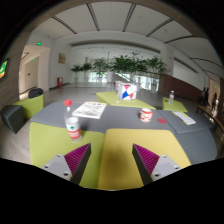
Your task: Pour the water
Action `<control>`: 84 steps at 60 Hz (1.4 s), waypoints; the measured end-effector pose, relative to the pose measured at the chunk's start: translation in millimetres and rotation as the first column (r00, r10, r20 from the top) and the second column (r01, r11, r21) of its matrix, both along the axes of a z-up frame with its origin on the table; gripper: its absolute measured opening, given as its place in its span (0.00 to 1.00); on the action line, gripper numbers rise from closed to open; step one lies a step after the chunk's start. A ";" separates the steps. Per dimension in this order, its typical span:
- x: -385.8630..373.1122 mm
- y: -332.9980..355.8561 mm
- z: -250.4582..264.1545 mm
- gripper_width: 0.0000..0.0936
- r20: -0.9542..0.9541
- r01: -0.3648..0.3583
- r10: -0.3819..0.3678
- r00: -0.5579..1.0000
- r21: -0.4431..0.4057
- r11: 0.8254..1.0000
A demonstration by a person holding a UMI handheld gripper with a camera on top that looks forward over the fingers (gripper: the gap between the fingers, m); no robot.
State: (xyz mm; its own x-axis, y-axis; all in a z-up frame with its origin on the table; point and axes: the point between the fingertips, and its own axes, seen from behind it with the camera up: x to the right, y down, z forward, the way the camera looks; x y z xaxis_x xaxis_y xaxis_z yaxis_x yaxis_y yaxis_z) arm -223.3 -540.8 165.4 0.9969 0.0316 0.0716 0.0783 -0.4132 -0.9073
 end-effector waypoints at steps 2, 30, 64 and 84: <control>-22.2 8.6 -3.7 0.92 -0.006 -0.022 0.022 1.000 0.001 1.000; -192.7 183.7 -58.3 0.90 -0.013 -0.082 0.083 0.996 0.084 0.993; -206.9 222.6 -79.2 0.34 -0.058 -0.074 0.080 0.995 0.104 0.992; -194.3 248.5 53.8 0.34 -0.400 -0.169 0.257 0.880 0.243 0.955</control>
